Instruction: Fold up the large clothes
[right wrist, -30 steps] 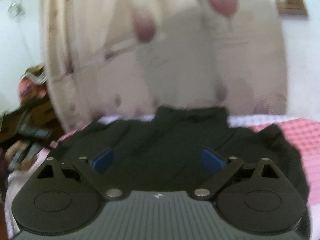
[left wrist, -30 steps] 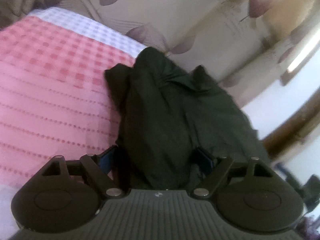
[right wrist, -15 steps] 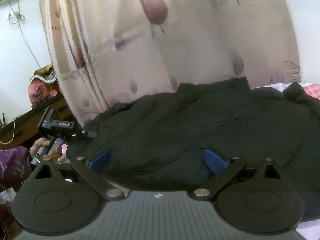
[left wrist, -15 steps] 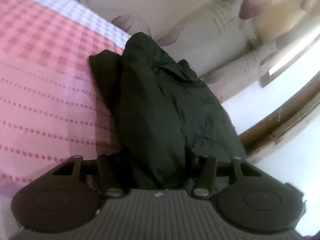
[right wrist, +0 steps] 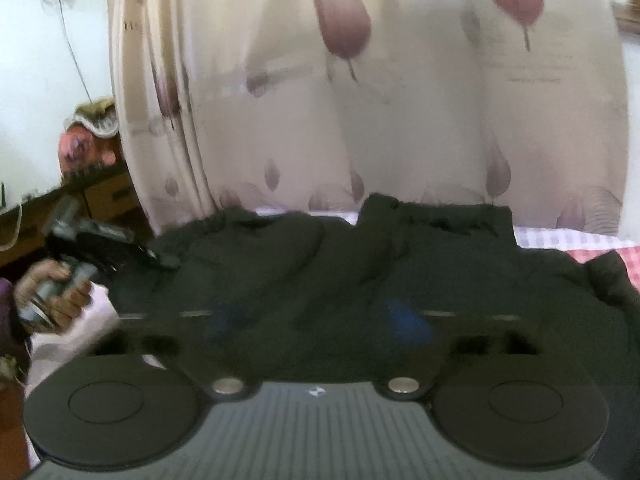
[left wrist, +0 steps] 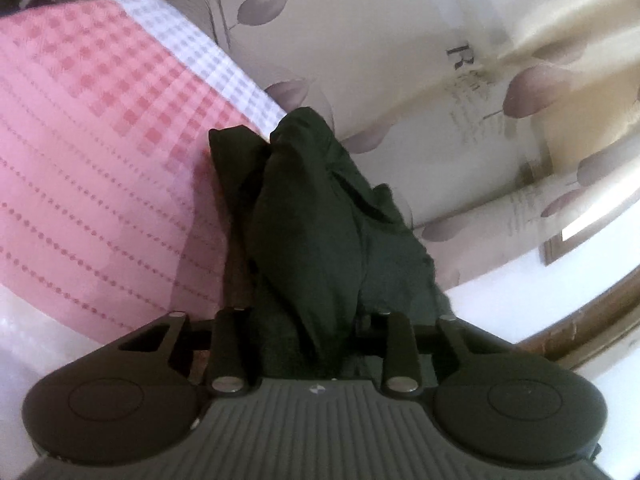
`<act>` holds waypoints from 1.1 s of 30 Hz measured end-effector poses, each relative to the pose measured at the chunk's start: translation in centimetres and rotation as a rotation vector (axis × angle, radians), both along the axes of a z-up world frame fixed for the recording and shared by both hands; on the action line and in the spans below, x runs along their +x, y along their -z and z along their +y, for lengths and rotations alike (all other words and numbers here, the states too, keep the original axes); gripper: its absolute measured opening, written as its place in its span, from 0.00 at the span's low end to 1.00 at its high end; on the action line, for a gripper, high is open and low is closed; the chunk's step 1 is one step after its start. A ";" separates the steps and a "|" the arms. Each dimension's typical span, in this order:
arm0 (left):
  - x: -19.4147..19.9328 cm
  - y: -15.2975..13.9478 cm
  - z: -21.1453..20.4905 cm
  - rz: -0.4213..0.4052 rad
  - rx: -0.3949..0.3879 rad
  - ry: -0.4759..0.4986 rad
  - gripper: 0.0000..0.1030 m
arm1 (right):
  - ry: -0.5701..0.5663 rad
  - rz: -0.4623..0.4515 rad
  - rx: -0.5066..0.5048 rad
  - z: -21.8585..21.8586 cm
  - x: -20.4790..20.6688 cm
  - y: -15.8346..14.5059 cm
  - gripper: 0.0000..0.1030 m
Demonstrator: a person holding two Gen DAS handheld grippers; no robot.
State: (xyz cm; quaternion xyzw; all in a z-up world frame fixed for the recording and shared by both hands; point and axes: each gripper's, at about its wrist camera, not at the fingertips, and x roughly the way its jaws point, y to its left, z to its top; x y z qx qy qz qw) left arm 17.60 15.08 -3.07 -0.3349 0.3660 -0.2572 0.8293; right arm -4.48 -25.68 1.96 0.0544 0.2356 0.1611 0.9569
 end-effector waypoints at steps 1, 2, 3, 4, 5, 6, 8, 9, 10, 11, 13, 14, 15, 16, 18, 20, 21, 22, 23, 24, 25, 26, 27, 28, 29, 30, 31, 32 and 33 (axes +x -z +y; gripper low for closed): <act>-0.3 -0.9 -0.4 -0.003 0.001 -0.010 0.29 | -0.005 0.005 -0.014 0.0 0.4 0.1 0.23; -0.6 -1.6 -0.5 -0.005 0.000 -0.016 0.27 | -0.015 0.010 -0.014 -0.1 0.9 0.2 0.22; -1.0 -2.7 -1.1 -0.014 0.009 -0.021 0.26 | -0.017 0.026 -0.013 -0.3 1.6 0.5 0.20; -1.4 -3.5 -1.8 -0.024 0.020 -0.021 0.26 | -0.016 0.041 -0.016 -0.4 2.2 0.8 0.18; -1.9 -4.5 -2.4 -0.034 0.027 -0.017 0.25 | -0.018 0.059 -0.023 -0.4 3.0 1.3 0.18; -2.2 -5.5 -3.1 -0.043 0.031 -0.014 0.25 | -0.014 0.072 -0.019 -0.6 3.5 1.8 0.17; -3.0 -7.9 -5.0 -0.067 0.049 -0.004 0.25 | -0.001 0.123 0.039 -1.5 4.8 3.1 0.16; -3.4 -8.7 -5.9 -0.078 0.057 0.001 0.25 | 0.007 0.150 0.086 -2.1 5.5 3.8 0.16; -3.8 -9.7 -7.1 -0.091 0.065 0.012 0.25 | 0.016 0.167 0.130 -2.6 5.9 4.4 0.16; -4.2 -10.5 -8.2 -0.102 0.071 0.023 0.25 | 0.022 0.186 0.181 -3.2 6.2 5.0 0.16; -5.0 -12.1 -10.8 -0.120 0.079 0.049 0.25 | 0.033 0.222 0.293 -4.4 6.6 6.3 0.16; -5.3 -12.7 -12.2 -0.127 0.084 0.064 0.25 | 0.036 0.232 0.342 -4.9 6.7 6.8 0.16; -5.7 -13.4 -13.9 -0.134 0.090 0.085 0.25 | 0.039 0.245 0.393 -5.5 6.8 7.3 0.16; -6.0 -13.7 -15.4 -0.136 0.092 0.102 0.25 | 0.040 0.253 0.424 -5.9 6.8 7.6 0.16; -6.5 -14.3 -18.8 -0.135 0.094 0.151 0.25 | 0.040 0.268 0.482 -6.5 6.8 8.2 0.16; -7.1 -14.4 -22.1 -0.137 0.103 0.194 0.25 | 0.038 0.285 0.521 -7.0 6.9 8.6 0.15; -7.2 -14.3 -23.9 -0.138 0.110 0.219 0.25 | 0.037 0.292 0.545 -7.3 6.9 8.8 0.16; -7.3 -14.0 -25.8 -0.141 0.117 0.244 0.25 | 0.036 0.297 0.565 -7.6 6.9 8.9 0.15; -7.3 -13.5 -27.3 -0.139 0.119 0.263 0.25 | 0.034 0.304 0.589 -8.0 6.9 9.1 0.15; -7.3 -12.8 -28.9 -0.130 0.115 0.284 0.25 | 0.031 0.309 0.613 -8.4 6.7 9.2 0.16; -7.3 -12.1 -30.0 -0.122 0.111 0.299 0.25 | 0.028 0.308 0.651 -9.1 6.3 9.2 0.16; -7.4 -11.4 -31.0 -0.120 0.113 0.316 0.25 | 0.032 0.303 0.681 -9.8 5.7 9.1 0.16; -7.6 -10.6 -32.2 -0.130 0.121 0.338 0.25 | 0.047 0.293 0.711 -10.9 4.7 9.0 0.17; -7.7 -9.9 -33.0 -0.140 0.121 0.357 0.25 | 0.064 0.279 0.727 -11.9 3.8 8.8 0.17; -7.8 -9.0 -33.7 -0.149 0.117 0.372 0.25 | 0.084 0.260 0.742 -13.0 2.6 8.6 0.17; -7.8 -8.3 -34.1 -0.155 0.116 0.383 0.25 | 0.104 0.238 0.767 -14.4 1.3 8.5 0.19; -7.9 -7.4 -34.6 -0.163 0.109 0.394 0.25 | 0.123 0.212 0.799 -15.9 -0.2 8.5 0.22; -7.9 -6.4 -34.9 -0.163 0.090 0.401 0.26 | 0.140 0.190 0.824 -17.3 -1.5 8.4 0.24; -7.9 -5.5 -35.2 -0.160 0.078 0.408 0.26 | 0.157 0.165 0.848 -18.8 -2.9 8.3 0.29</act>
